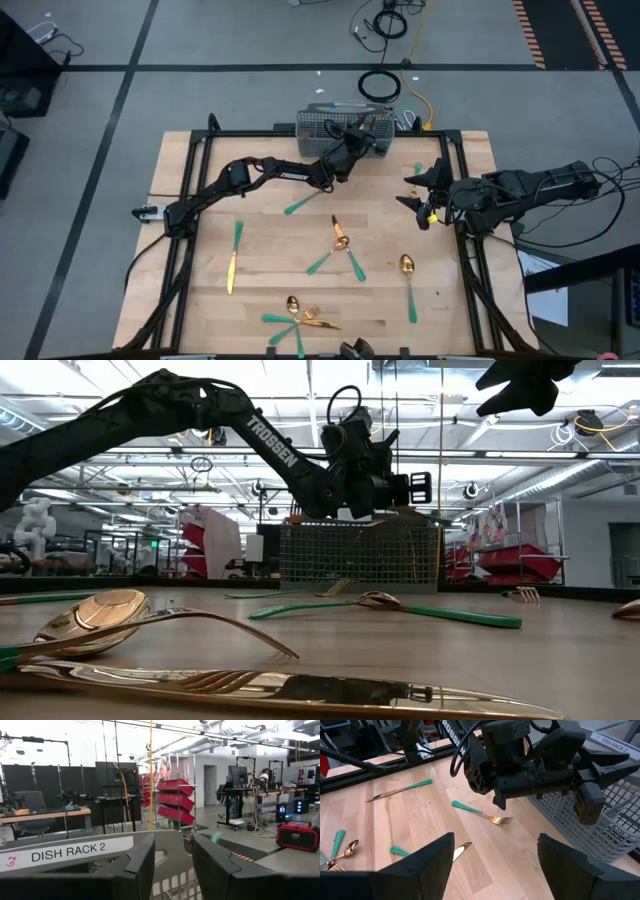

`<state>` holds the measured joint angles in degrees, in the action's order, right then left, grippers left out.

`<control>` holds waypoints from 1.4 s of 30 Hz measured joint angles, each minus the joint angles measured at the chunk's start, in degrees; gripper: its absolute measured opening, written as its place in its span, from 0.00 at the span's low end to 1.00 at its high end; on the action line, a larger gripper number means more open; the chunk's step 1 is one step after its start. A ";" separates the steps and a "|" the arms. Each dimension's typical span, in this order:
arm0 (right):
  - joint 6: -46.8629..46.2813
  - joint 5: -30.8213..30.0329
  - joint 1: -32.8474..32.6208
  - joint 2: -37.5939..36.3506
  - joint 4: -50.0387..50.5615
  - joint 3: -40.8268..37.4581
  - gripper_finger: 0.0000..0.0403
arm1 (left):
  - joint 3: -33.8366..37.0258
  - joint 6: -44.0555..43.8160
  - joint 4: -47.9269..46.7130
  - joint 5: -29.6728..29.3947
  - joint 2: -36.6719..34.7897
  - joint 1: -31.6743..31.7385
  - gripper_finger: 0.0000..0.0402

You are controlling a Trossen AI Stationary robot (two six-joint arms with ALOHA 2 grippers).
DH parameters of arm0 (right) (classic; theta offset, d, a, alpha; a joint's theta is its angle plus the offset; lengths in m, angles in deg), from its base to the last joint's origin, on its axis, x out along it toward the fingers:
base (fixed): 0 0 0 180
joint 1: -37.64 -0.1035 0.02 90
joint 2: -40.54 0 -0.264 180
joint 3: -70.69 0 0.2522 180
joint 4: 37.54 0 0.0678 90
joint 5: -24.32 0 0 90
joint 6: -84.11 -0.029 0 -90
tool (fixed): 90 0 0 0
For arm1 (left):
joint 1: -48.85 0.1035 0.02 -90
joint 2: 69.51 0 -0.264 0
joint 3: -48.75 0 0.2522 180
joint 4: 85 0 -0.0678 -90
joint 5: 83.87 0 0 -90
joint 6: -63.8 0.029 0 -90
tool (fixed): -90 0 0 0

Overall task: Sort silverware
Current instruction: Put the green table knife into the gray silverware basket

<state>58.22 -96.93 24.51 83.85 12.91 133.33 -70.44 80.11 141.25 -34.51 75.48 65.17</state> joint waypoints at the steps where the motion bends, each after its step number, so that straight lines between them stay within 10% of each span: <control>1: 0.00 0.00 0.02 0.00 0.00 0.00 0.68 | 0.00 -0.09 0.01 -0.01 0.00 0.00 0.33; 16: 0.07 -0.10 0.00 0.00 0.02 0.00 0.68 | 0.02 -0.15 -0.05 -0.20 -0.13 -0.99 0.33; 24: -6.40 -3.24 1.60 1.04 16.69 -0.02 0.68 | 0.11 17.68 -3.85 -2.11 -9.27 -8.83 0.33; 34: -51.36 -4.25 16.21 6.06 52.09 -0.02 0.68 | 0.09 2.15 -56.95 -10.68 -37.77 -15.76 0.33; 42: -45.26 -8.01 29.25 14.41 41.88 -0.02 0.65 | 0.00 -27.47 -91.93 -1.35 -56.89 -16.09 0.33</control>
<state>12.96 -104.94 53.76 98.27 54.79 133.31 -70.44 52.64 49.32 -35.86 18.59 49.08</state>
